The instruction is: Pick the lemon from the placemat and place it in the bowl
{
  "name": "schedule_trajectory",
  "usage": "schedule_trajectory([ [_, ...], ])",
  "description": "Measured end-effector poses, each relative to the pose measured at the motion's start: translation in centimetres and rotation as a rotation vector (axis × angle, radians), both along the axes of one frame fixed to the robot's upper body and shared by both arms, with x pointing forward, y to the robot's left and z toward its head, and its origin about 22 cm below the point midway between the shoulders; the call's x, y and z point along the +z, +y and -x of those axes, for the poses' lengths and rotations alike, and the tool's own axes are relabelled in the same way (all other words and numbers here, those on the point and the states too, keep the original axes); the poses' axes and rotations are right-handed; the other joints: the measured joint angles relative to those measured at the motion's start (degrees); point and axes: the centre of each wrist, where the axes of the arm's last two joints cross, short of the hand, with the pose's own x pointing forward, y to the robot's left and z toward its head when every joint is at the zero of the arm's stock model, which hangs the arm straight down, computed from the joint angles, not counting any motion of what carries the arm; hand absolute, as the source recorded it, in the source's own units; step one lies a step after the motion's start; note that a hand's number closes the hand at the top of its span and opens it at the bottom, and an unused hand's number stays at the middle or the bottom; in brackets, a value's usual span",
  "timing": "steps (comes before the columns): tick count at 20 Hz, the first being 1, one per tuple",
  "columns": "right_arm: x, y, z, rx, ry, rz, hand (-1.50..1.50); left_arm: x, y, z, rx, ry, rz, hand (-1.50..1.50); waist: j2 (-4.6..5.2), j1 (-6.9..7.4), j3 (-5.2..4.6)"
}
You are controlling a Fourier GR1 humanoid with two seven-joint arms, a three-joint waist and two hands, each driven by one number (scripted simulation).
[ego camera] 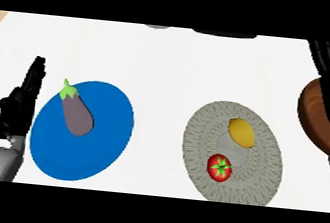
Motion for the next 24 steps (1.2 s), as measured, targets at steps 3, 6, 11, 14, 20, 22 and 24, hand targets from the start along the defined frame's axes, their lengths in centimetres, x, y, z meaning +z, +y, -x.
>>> schedule_trajectory([
  [3, -0.6, -0.9, 0.3, -0.031, 0.037, 0.023, 1.50, -0.2, -1.9, -0.3, -0.095, -0.001, 0.047, 0.00, 0.51, 0.27, 1.59],
  [6, -3.4, -2.4, 0.7, -0.093, 0.118, 0.030, 1.50, -0.1, -5.0, -0.3, -0.268, 0.000, 0.103, 0.00, 0.80, 0.33, 2.42],
  [11, -9.2, -4.3, 1.6, -0.255, 0.251, 0.221, -1.50, 0.0, -9.1, 0.2, -0.457, 0.046, 0.188, 0.00, 1.22, 0.81, 2.82],
  [14, -12.4, -4.4, 1.8, -0.258, 0.265, 0.252, -1.50, 0.5, -10.3, 0.7, -0.517, 0.058, 0.218, 0.00, 1.19, 1.52, 3.01],
  [20, -11.8, -5.0, 0.5, -0.231, 0.282, 0.573, -1.50, 1.1, -10.3, 1.6, -0.563, 0.077, 0.229, 0.00, 1.08, 2.40, 3.03],
  [22, -10.2, -5.0, -0.3, -0.224, 0.306, 0.702, -1.50, 1.3, -10.5, 1.5, -0.566, 0.077, 0.229, 0.00, 1.05, 2.49, 2.98],
  [24, -8.6, -5.1, -1.0, -0.207, 0.354, 0.836, -1.50, 1.4, -10.7, 1.4, -0.572, 0.079, 0.232, 0.00, 1.01, 2.70, 2.90],
])
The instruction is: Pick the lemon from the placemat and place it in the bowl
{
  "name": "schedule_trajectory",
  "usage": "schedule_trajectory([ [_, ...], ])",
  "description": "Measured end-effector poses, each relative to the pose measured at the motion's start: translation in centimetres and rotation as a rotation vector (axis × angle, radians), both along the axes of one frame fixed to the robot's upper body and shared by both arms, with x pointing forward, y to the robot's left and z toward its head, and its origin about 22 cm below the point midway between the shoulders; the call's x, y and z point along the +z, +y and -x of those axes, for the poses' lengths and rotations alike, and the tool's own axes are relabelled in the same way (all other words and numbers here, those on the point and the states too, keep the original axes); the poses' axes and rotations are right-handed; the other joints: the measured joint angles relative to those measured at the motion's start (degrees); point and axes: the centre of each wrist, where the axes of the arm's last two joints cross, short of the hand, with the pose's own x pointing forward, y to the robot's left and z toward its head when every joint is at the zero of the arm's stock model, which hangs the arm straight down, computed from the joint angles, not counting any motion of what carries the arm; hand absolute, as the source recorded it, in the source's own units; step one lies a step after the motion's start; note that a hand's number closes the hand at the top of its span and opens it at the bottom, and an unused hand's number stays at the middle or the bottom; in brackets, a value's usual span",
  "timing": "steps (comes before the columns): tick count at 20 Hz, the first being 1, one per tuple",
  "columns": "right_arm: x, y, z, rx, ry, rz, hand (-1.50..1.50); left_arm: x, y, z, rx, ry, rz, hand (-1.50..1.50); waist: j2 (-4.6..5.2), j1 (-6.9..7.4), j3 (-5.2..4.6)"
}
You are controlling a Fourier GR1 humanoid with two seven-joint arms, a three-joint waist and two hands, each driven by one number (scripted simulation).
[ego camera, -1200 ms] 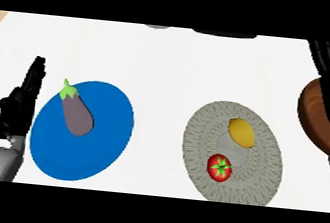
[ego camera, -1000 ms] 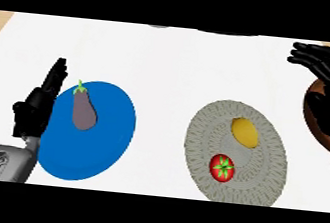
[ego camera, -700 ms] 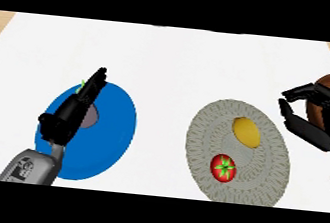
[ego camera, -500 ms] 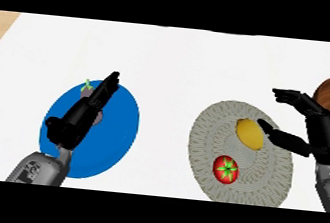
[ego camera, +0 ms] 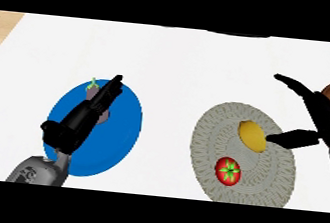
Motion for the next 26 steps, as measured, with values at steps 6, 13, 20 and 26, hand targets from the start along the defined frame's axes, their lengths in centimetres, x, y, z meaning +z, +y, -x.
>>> schedule_trajectory([
  [6, 3.0, 1.3, -1.2, 0.080, 0.333, 0.270, -1.50, 0.3, -0.6, 0.1, -0.019, 0.002, -0.003, 0.00, -0.02, 0.60, -0.09],
  [13, 6.4, 5.7, -3.0, 0.129, 0.597, 0.379, -1.50, 0.5, -0.3, 0.6, -0.013, 0.006, -0.001, 0.00, -0.08, 0.00, 0.02],
  [20, 6.3, 8.1, -3.3, 0.135, 0.667, 0.398, -1.50, 0.6, 0.1, 0.4, 0.001, 0.004, 0.000, 0.00, -0.02, -0.71, 0.12],
  [26, 5.0, 9.9, -2.4, 0.145, 0.642, 0.421, -1.50, 0.8, 0.5, 0.0, 0.006, 0.002, -0.005, 0.00, -0.01, -0.87, 0.16],
])
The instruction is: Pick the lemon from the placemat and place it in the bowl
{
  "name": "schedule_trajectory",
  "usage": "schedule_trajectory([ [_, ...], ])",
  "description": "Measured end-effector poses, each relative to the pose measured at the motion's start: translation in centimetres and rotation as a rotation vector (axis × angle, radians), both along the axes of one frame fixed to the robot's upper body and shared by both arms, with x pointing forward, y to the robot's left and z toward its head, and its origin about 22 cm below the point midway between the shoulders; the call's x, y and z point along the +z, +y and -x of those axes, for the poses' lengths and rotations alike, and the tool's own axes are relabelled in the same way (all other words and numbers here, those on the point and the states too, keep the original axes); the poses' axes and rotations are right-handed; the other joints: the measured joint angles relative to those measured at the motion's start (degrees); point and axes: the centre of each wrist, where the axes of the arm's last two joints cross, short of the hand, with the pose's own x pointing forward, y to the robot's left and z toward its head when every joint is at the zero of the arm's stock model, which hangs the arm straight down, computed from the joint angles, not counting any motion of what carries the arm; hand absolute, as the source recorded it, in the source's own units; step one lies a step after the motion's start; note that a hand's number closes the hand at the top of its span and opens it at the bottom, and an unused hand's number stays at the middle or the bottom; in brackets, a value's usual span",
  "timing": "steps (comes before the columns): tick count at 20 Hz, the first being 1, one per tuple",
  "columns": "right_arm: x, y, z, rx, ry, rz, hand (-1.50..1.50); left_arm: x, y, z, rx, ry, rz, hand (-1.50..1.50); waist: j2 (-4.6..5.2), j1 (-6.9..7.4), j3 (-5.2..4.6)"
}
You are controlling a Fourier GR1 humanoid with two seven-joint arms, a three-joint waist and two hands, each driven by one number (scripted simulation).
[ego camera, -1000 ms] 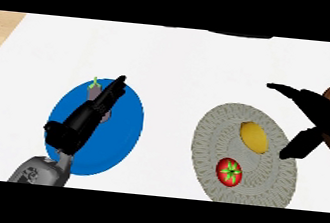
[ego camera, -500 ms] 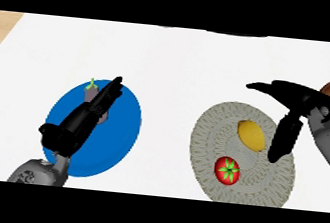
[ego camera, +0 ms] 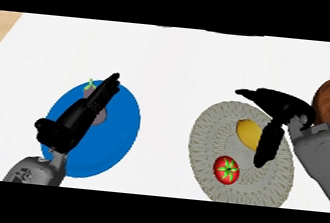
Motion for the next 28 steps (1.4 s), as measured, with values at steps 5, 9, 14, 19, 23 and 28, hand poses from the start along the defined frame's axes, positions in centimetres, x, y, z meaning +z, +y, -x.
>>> schedule_trajectory([
  [5, -1.1, 0.3, 1.2, 0.003, -0.051, 0.038, -1.50, -0.2, -0.3, 0.2, 0.003, 0.008, 0.008, 0.00, 0.00, -0.09, 0.01],
  [9, -1.8, 0.6, 2.3, -0.003, -0.110, 0.052, -1.50, -0.1, -0.1, 0.5, 0.003, 0.008, 0.008, 0.00, -0.01, -0.11, 0.02],
  [14, -2.6, 0.1, 2.4, -0.018, -0.177, 0.100, -1.50, -0.2, 0.4, 0.7, -0.001, -0.002, 0.002, 0.00, 0.03, -0.04, 0.02],
  [19, -4.3, -0.8, 2.7, -0.049, -0.189, 0.133, -1.50, -0.4, -0.2, 0.8, -0.003, 0.003, 0.006, 0.00, 0.03, -0.06, 0.02],
  [23, -5.5, -1.7, 2.0, -0.061, -0.162, 0.145, -1.50, -0.5, -0.1, 0.4, -0.001, 0.010, 0.006, 0.00, 0.06, -0.03, 0.03],
  [28, -7.0, -1.8, 1.6, -0.067, -0.144, 0.139, -1.50, -0.6, -0.4, 0.5, -0.001, 0.006, 0.010, 0.00, 0.04, 0.00, 0.02],
])
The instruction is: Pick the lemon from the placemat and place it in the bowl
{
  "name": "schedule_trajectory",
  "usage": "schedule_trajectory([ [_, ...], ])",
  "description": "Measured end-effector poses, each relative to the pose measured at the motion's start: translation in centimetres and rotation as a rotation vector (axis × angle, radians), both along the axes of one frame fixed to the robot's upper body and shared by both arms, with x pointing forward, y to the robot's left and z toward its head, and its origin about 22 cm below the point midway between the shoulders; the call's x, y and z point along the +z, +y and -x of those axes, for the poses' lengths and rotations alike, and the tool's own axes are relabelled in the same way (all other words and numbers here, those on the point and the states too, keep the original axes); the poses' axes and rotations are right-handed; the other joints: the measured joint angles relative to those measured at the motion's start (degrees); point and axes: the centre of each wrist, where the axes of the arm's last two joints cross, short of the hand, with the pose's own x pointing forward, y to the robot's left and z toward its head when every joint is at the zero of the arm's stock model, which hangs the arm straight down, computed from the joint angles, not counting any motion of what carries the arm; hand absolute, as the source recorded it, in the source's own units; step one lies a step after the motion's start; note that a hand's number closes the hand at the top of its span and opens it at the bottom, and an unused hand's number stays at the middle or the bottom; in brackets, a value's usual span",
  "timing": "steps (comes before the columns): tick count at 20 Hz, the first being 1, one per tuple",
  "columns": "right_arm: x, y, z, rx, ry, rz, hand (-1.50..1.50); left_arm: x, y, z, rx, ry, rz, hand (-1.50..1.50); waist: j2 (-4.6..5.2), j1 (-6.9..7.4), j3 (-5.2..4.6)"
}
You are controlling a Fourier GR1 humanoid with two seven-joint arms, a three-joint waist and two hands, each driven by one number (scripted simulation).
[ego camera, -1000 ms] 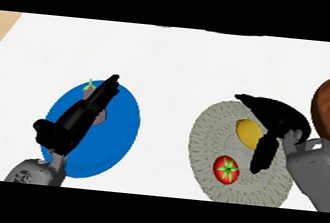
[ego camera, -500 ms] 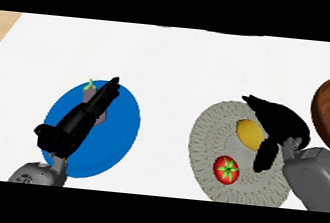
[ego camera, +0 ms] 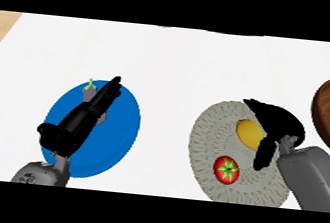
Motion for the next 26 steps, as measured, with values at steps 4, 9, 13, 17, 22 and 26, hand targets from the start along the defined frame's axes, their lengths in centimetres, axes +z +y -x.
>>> schedule_trajectory([
  [4, -1.5, -0.5, -0.3, -0.001, 0.001, -0.009, -1.50, -0.3, -0.3, -0.1, 0.002, -0.003, -0.006, 0.00, 0.02, 0.02, 0.01],
  [9, -2.5, -0.6, -0.5, 0.038, -0.029, -0.057, 1.50, -0.4, -0.3, -0.1, 0.000, -0.005, -0.008, 0.00, 0.01, 0.03, 0.01],
  [13, -3.2, -1.2, -1.6, 0.065, -0.097, -0.066, 1.50, 0.1, -0.3, -0.5, -0.001, -0.007, -0.009, 0.00, 0.00, 0.15, -0.02],
  [17, -3.5, -1.1, -1.7, 0.072, -0.140, -0.071, 1.50, 0.1, -0.5, -0.5, -0.008, -0.007, -0.005, 0.00, -0.04, 0.06, -0.05],
  [22, -3.2, -0.4, -1.3, 0.093, -0.190, -0.072, 1.50, -0.1, 0.2, -0.7, 0.005, -0.001, -0.007, 0.00, -0.03, -0.07, -0.01],
  [26, -3.1, -1.3, 2.4, 0.113, -0.205, -0.076, 1.50, -0.4, 0.0, -0.1, 0.011, -0.003, -0.001, 0.00, -0.13, -0.44, -0.02],
])
